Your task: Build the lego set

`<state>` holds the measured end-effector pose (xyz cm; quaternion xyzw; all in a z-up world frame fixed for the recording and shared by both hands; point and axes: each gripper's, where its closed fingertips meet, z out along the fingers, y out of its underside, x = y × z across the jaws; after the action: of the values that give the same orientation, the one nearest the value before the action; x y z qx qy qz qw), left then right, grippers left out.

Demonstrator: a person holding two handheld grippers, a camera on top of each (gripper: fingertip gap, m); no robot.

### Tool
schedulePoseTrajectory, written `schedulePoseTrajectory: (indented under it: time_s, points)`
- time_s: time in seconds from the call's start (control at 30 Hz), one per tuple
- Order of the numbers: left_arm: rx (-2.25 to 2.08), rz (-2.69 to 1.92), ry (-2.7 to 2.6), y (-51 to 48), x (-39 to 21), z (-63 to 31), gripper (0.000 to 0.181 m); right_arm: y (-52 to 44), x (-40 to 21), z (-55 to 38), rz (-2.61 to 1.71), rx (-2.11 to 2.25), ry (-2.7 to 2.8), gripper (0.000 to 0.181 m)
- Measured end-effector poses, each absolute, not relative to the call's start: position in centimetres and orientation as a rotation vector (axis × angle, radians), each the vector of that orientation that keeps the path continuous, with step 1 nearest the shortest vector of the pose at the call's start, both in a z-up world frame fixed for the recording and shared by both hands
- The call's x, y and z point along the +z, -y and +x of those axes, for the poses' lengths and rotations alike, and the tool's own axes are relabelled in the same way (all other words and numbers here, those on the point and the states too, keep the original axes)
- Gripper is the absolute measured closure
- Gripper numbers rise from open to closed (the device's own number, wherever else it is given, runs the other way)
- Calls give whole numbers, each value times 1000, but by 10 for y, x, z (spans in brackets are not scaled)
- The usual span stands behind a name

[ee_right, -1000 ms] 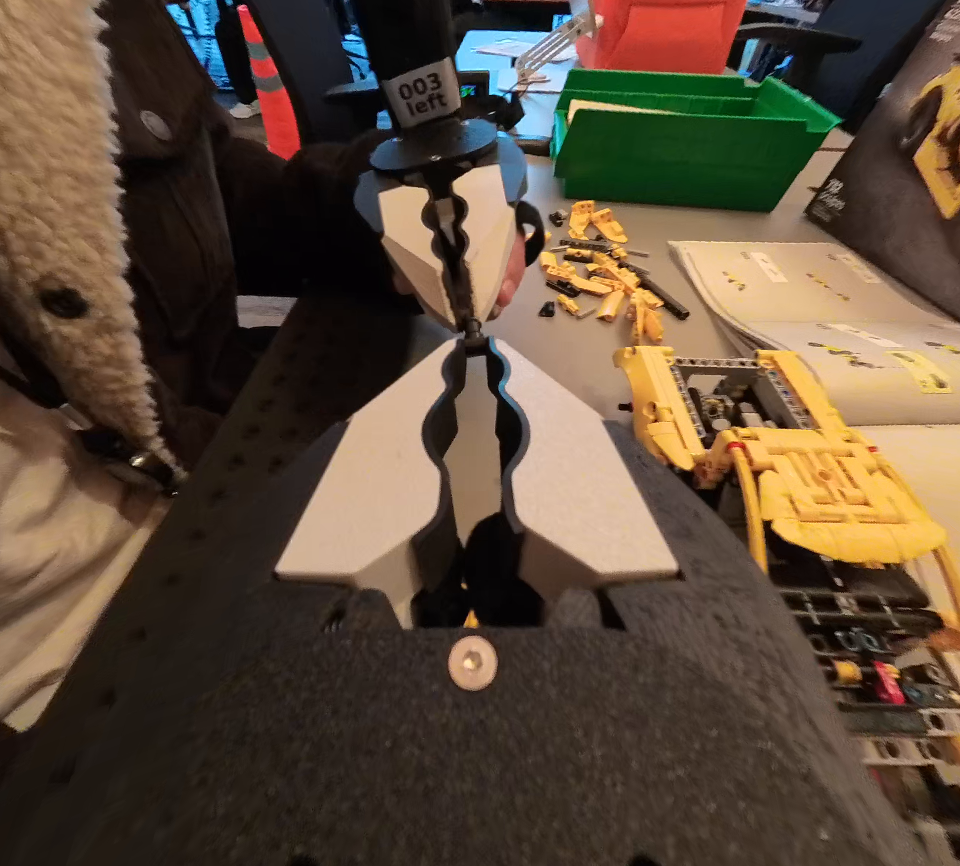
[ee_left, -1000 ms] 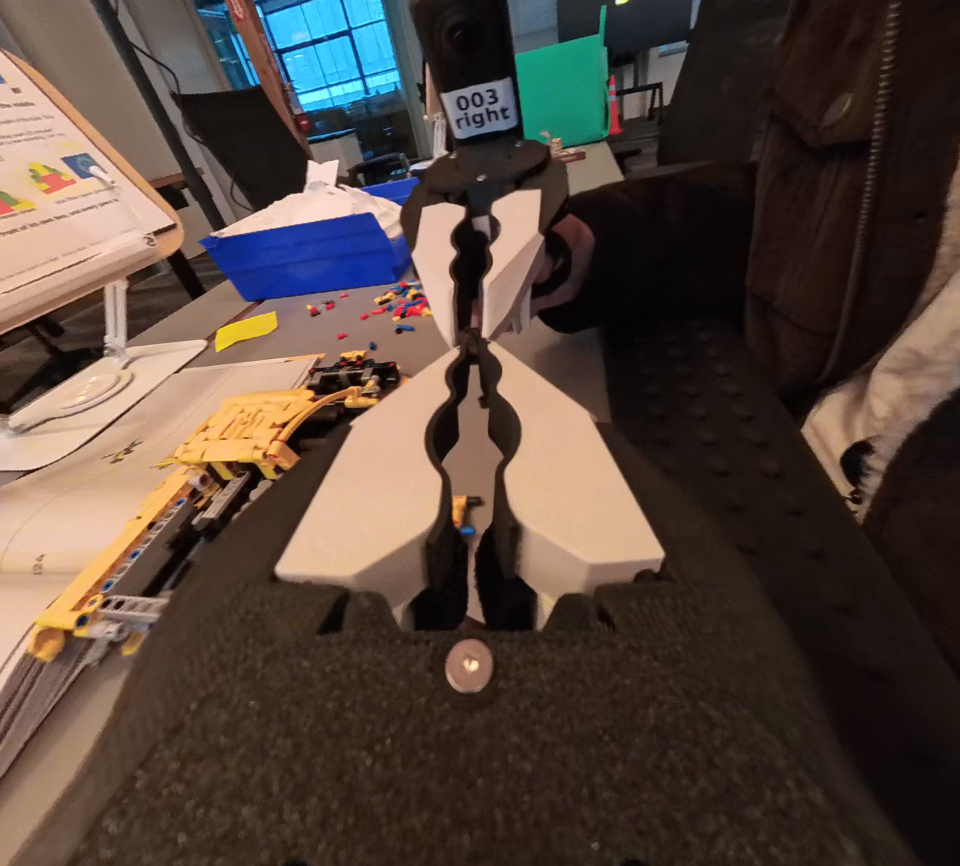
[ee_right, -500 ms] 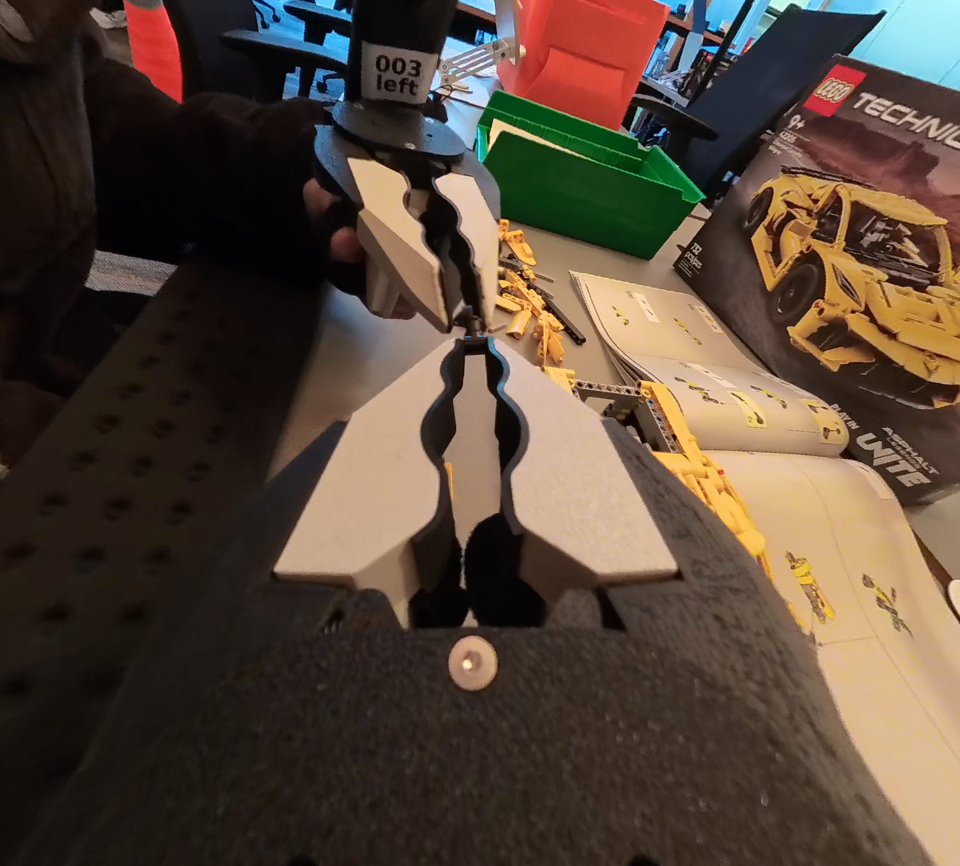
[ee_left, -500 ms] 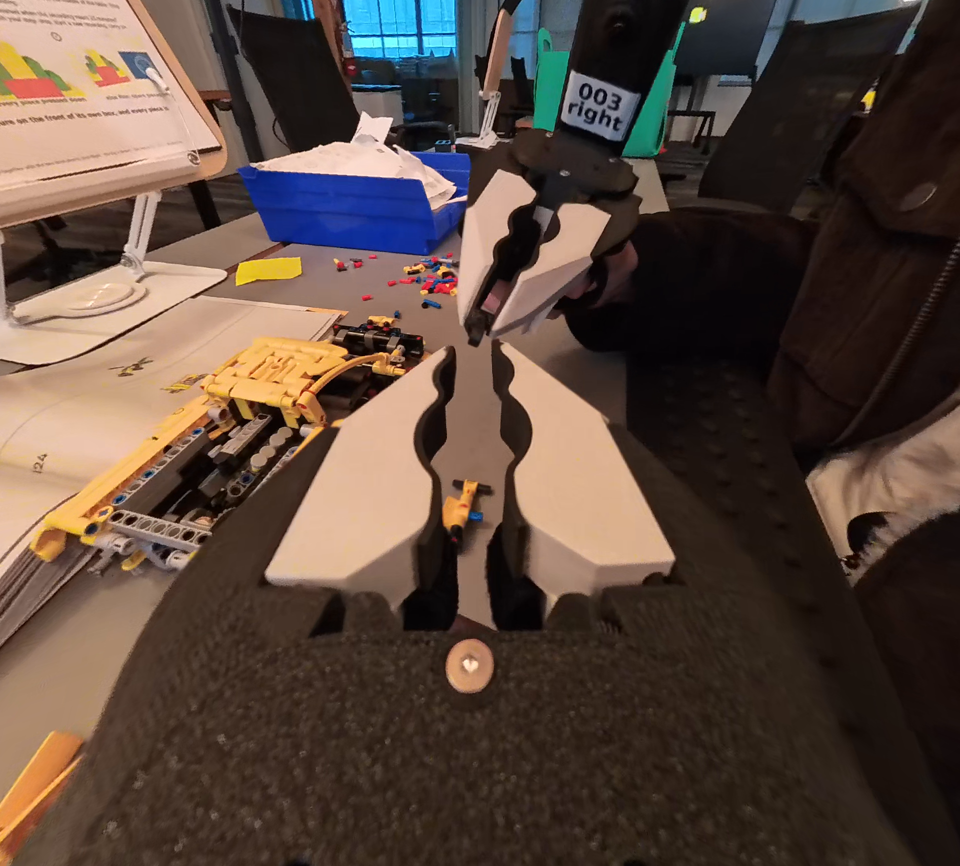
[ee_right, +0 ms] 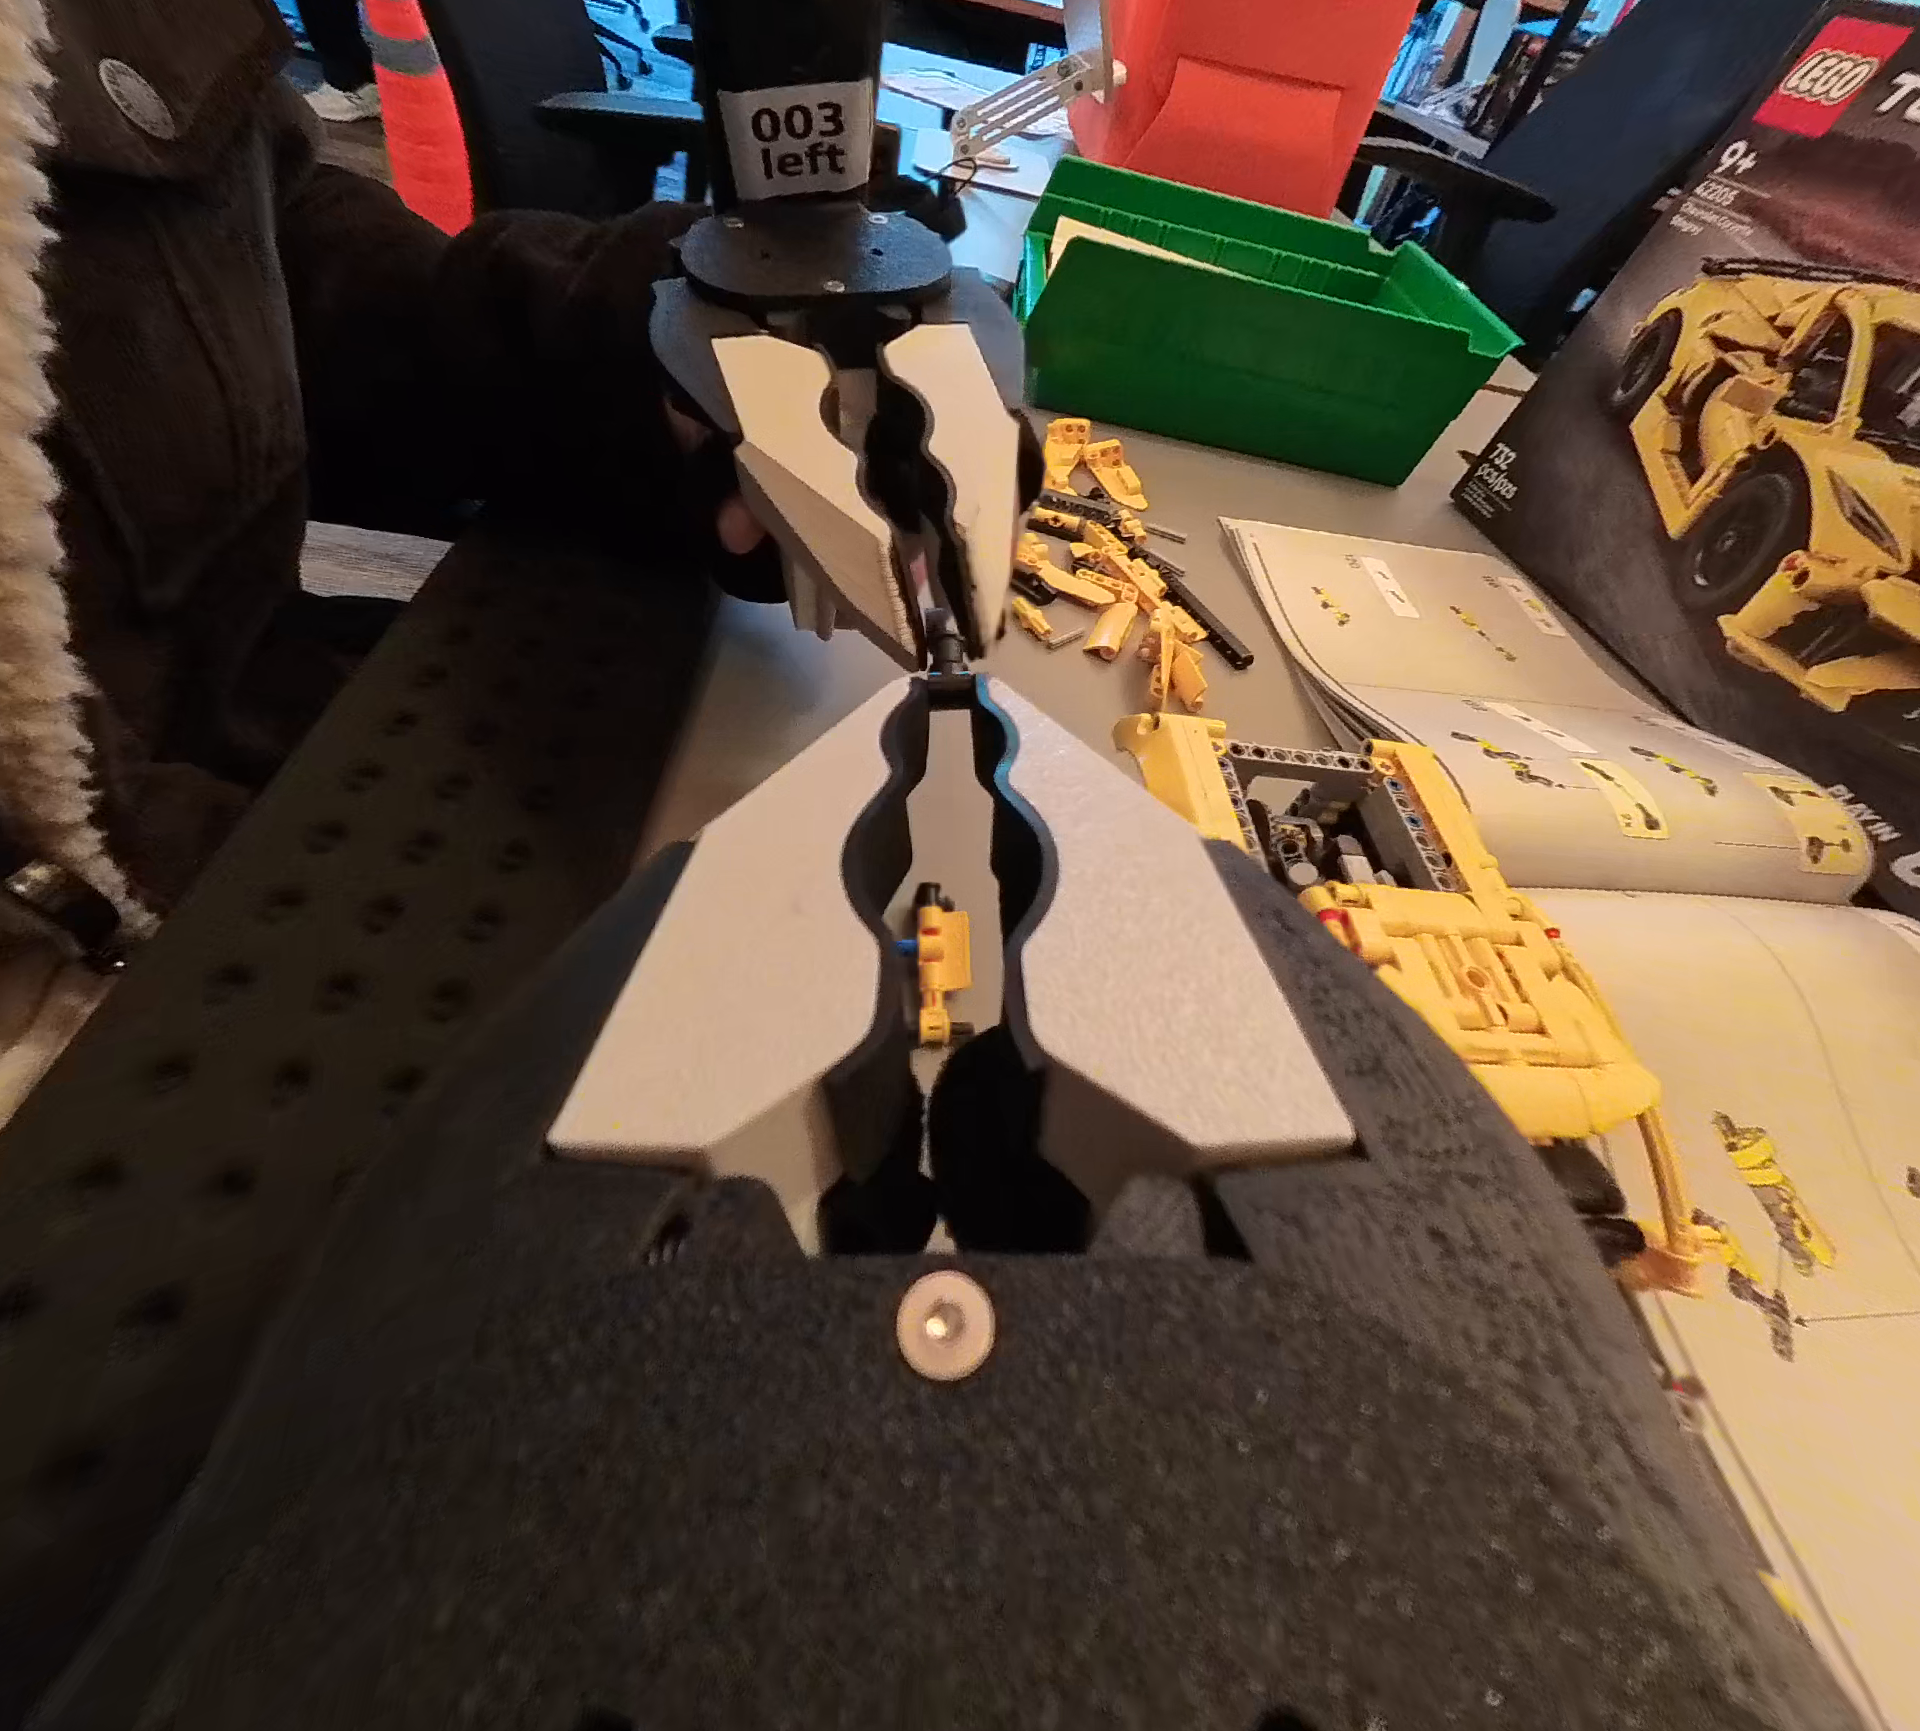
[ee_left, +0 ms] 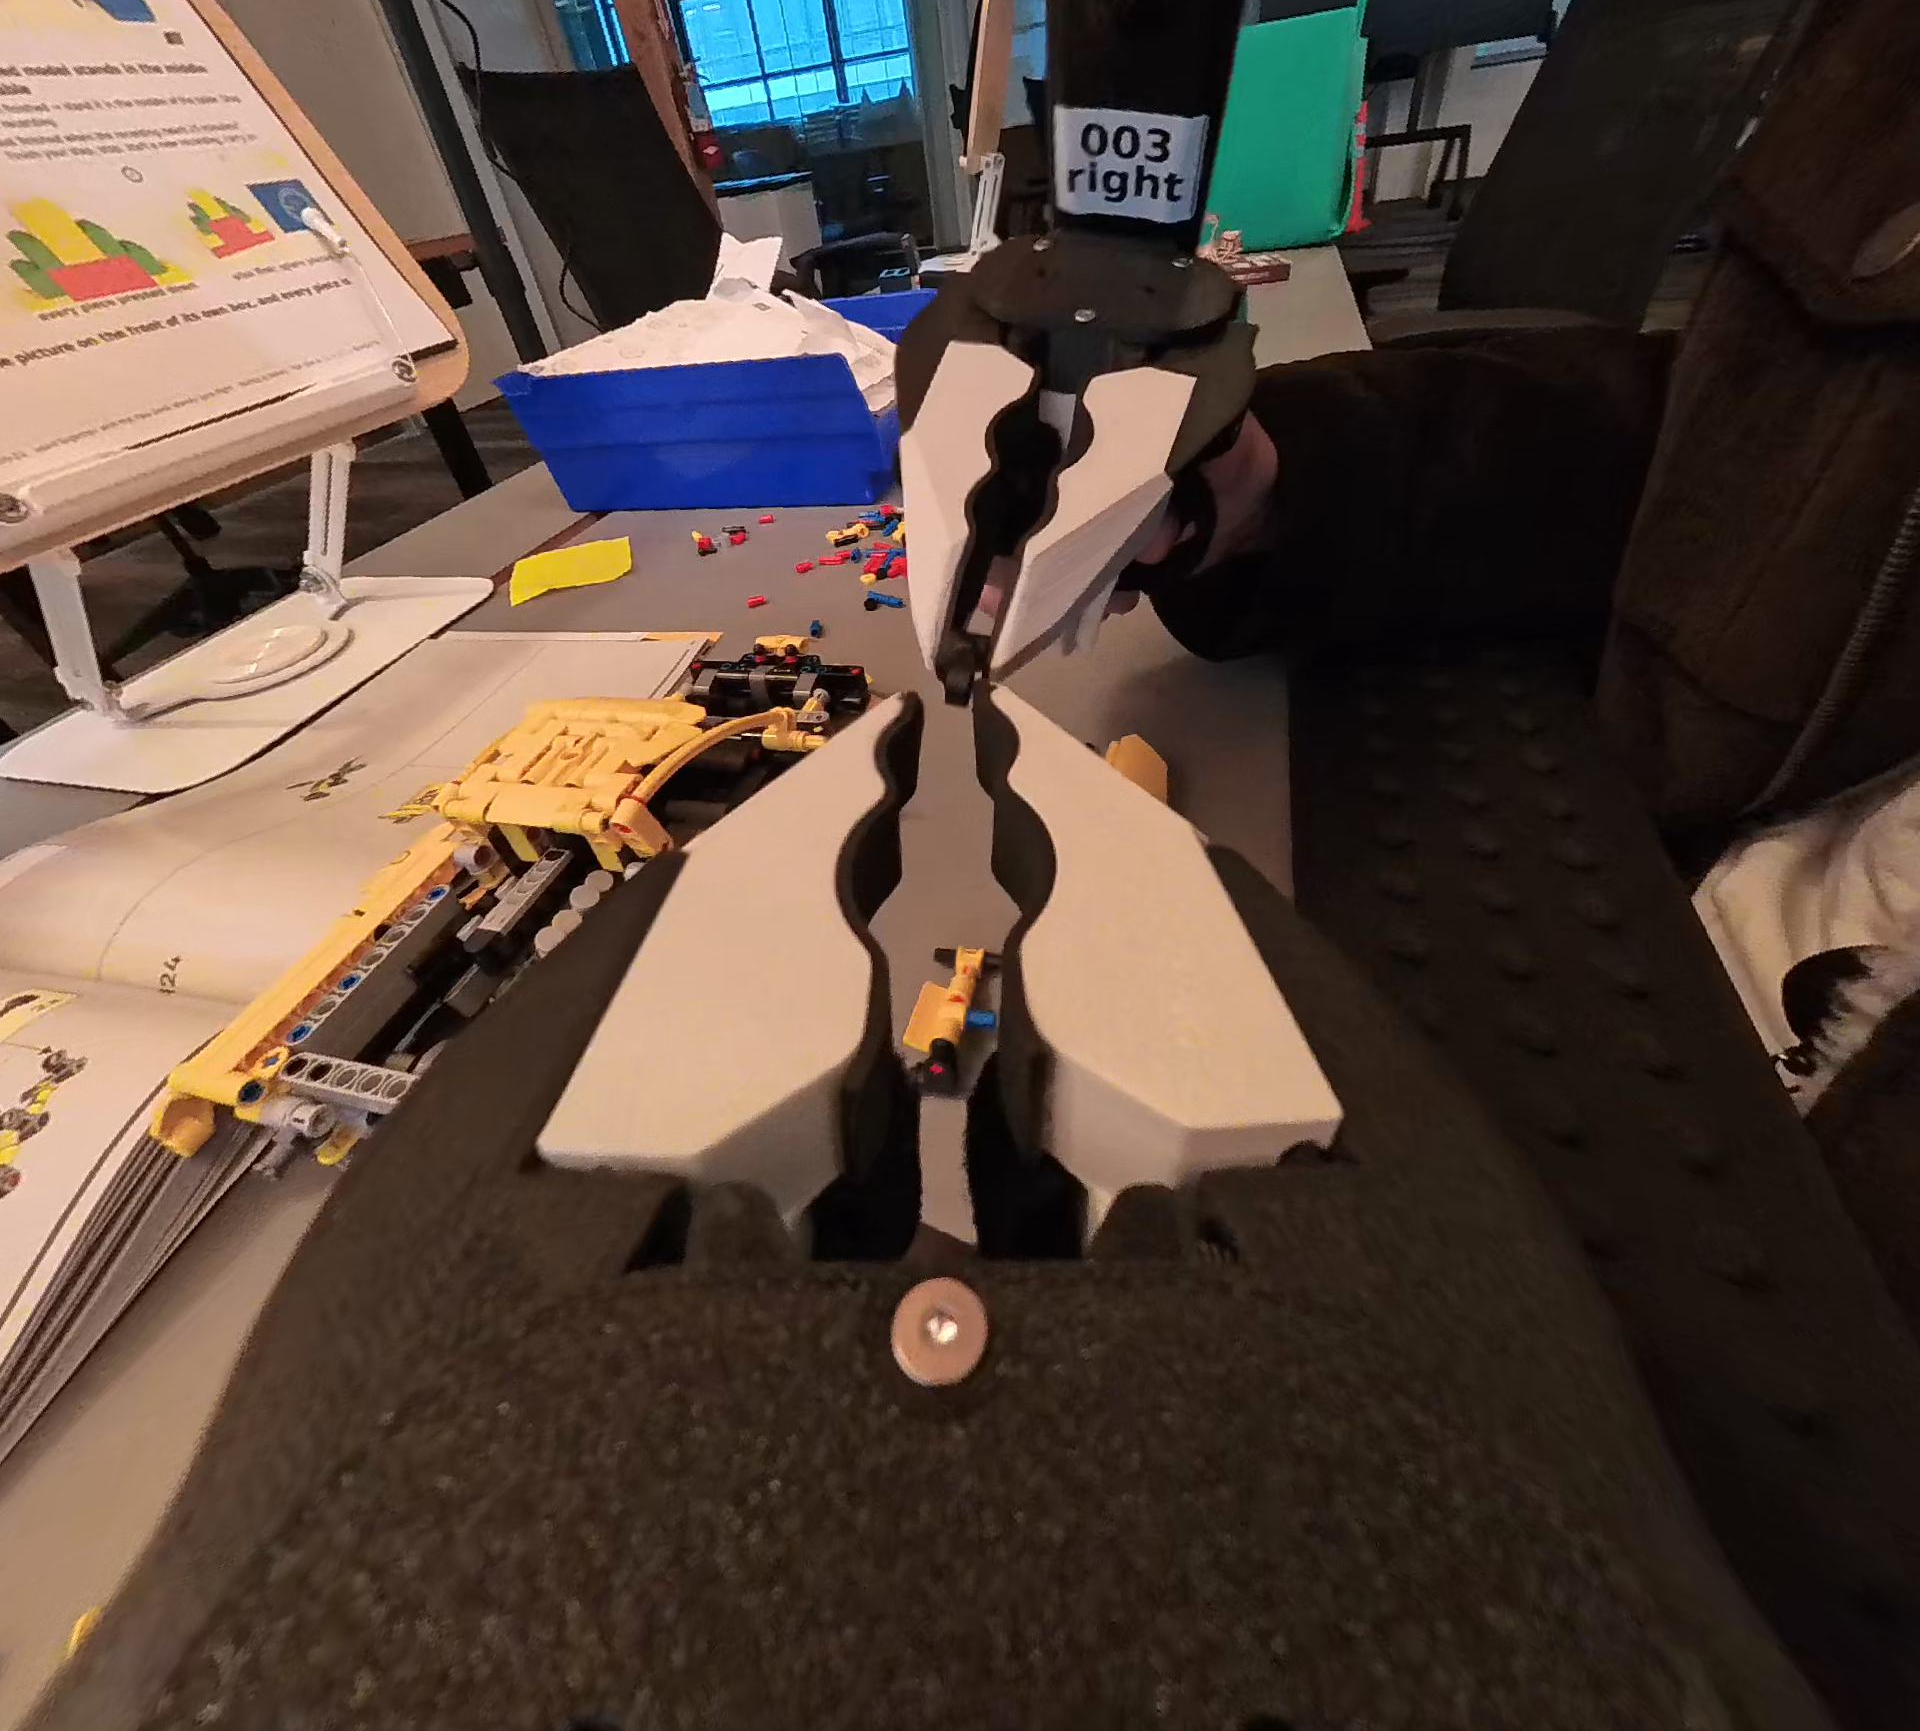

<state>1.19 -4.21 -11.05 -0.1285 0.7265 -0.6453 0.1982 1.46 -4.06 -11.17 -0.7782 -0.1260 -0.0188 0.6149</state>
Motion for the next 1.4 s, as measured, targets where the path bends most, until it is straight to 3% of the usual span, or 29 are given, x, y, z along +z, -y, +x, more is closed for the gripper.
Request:
schedulePoseTrajectory:
  time_s: [0.4, 0.53, 0.73, 0.93, 1.23, 1.4]
  points:
    - [-1697, -278, -2024, 40, -116, 14, 176, 37, -119, 16, -1792, -2, 246, 174]
    - [-1560, -390, -1882, 10, -109, 43, 176, 42, -118, 40, -1775, -75, 125, 153]
    - [-1226, -433, -1649, -48, -98, 79, 175, 63, -111, 73, -1714, -177, -50, 157]
    - [-1083, -280, -1703, -33, -113, 76, 176, 72, -113, 87, -1714, -215, -121, 166]
    - [-1134, -301, -1773, -26, -121, 73, 176, 69, -120, 88, -1750, -251, -102, 168]
    - [-1472, -347, -2251, 17, -164, 29, 176, 91, -114, 117, -1721, -381, -214, 167]
